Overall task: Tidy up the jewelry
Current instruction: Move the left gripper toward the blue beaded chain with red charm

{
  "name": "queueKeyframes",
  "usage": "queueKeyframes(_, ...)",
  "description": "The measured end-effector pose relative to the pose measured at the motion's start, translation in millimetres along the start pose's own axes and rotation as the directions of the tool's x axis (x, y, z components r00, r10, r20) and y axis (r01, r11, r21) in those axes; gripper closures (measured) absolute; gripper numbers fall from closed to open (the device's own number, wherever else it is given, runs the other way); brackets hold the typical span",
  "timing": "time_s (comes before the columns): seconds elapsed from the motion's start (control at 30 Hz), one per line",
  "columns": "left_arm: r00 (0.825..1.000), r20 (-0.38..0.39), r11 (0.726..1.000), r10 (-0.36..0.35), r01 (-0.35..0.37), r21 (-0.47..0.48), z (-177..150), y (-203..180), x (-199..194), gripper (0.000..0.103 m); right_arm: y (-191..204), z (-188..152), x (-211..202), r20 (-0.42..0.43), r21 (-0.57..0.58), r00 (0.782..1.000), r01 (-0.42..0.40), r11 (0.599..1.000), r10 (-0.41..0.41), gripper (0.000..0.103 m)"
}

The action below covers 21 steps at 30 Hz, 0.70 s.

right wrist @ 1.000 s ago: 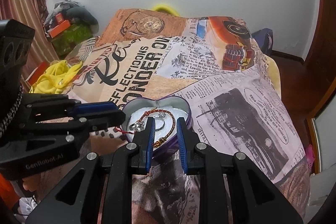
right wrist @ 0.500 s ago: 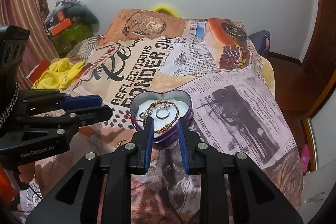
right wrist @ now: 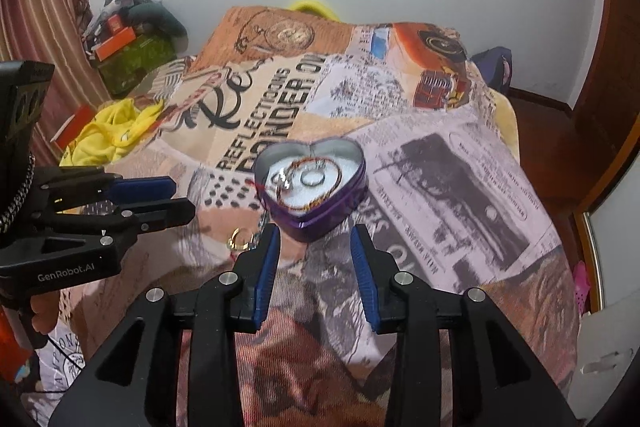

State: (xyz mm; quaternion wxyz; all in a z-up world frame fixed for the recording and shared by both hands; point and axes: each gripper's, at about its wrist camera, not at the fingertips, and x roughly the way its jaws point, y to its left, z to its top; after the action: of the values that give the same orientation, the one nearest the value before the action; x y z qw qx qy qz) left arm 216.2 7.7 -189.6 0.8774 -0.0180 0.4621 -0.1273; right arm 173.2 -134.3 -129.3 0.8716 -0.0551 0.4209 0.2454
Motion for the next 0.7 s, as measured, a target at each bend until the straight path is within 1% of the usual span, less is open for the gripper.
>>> queueKeyframes(0.23, 0.999, -0.052, 1.000, -0.012, 0.012, -0.014, -16.6, 2.7, 14.5, 0.071, 8.0, -19.0, 14.6, -0.060, -0.021, 0.998, -0.009, 1.000, 0.008, 0.070)
queueKeyframes(0.4, 0.998, -0.065, 1.000, -0.016, 0.015, -0.020, -19.3, 5.1, 24.0, 0.071, 19.3, -31.6, 23.9, -0.094, -0.061, 0.996, -0.018, 0.998, 0.012, 0.070)
queueKeyframes(0.53, 0.998, -0.067, 1.000, -0.012, 0.012, 0.000, -18.4, 4.0, 29.1, 0.071, 24.6, -34.1, 31.2, -0.108, -0.074, 0.994, -0.036, 0.997, 0.028, 0.070)
queueKeyframes(0.7, 0.997, -0.080, 1.000, -0.014, 0.015, 0.018, -16.9, 4.5, 40.3, 0.071, 28.1, -34.8, 37.5, -0.105, -0.087, 0.994, -0.041, 0.995, 0.031, 0.070)
